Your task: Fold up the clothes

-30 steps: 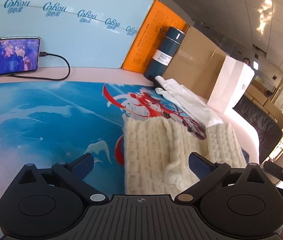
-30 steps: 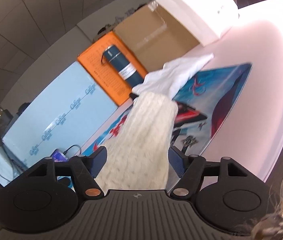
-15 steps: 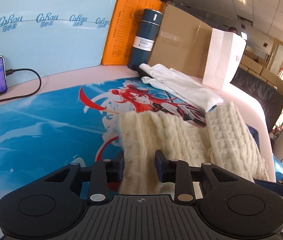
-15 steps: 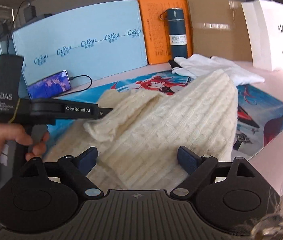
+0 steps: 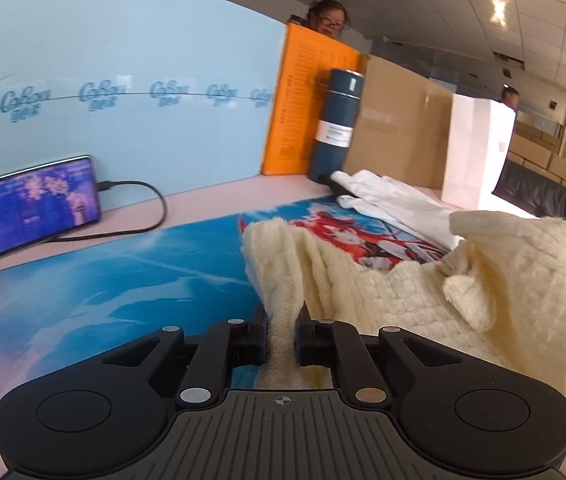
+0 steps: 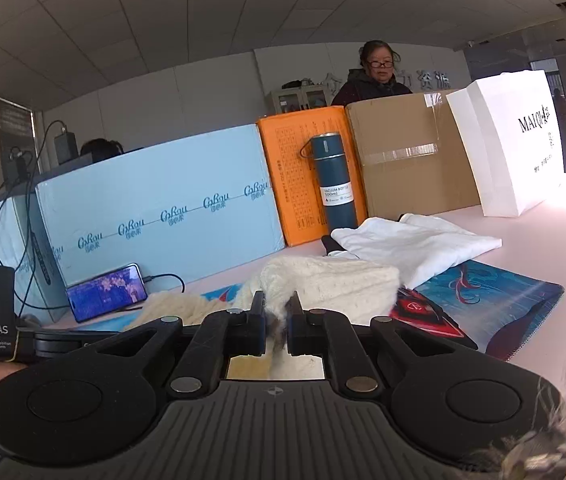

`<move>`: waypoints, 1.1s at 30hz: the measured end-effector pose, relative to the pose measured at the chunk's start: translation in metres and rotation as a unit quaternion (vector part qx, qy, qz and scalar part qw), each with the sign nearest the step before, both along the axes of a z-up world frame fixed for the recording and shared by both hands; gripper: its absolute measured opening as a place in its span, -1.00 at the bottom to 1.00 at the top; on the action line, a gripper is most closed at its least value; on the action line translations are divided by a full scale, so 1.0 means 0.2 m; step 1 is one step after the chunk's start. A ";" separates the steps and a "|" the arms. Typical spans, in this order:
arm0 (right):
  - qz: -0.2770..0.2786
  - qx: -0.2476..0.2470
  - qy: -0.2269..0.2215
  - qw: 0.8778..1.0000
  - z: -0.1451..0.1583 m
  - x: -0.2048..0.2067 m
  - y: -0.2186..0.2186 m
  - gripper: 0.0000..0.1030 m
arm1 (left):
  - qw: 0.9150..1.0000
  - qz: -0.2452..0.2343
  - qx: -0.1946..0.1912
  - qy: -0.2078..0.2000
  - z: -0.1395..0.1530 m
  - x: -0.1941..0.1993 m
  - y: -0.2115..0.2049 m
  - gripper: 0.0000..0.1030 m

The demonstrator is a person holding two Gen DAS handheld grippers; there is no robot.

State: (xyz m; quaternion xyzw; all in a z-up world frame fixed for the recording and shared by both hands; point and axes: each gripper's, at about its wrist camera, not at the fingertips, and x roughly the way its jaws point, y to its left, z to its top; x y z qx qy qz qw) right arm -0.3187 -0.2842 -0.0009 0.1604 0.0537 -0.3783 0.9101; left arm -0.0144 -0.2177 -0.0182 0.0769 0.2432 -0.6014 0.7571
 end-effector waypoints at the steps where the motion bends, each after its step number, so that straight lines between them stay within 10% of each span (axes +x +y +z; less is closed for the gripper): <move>1: -0.001 0.004 -0.005 1.000 0.00 -0.02 0.00 -0.84 | 1.000 0.017 0.000 0.001 0.00 0.04 0.04 -0.79; 11: 0.001 0.131 0.006 0.991 -0.25 -0.15 -0.03 -0.76 | 0.997 0.072 0.002 0.038 -0.04 0.19 0.29 -0.77; 12: -0.002 0.137 -0.009 0.991 -0.25 -0.17 -0.05 -0.66 | 0.997 0.072 0.001 0.040 -0.04 0.19 0.30 -0.77; 14: -0.007 0.149 -0.038 0.988 -0.24 -0.21 -0.08 0.30 | 0.996 0.074 -0.001 0.043 -0.04 0.19 0.31 -0.76; 20: 0.010 0.172 -0.101 0.980 -0.18 -0.24 -0.23 0.72 | 0.995 0.073 -0.009 0.064 -0.05 0.20 0.33 -0.76; 24: -0.013 0.204 -0.044 0.978 -0.23 -0.11 -0.39 0.66 | 0.995 0.072 -0.013 0.074 -0.05 0.21 0.34 -0.76; 28: 0.006 0.190 0.019 0.982 -0.29 0.02 -0.41 -0.59 | 0.995 0.071 -0.010 0.074 -0.05 0.22 0.34 -0.76; 33: 0.030 0.175 0.021 0.984 -0.29 0.00 -0.36 -0.69 | 0.997 0.073 0.023 0.004 0.00 0.20 0.22 -0.76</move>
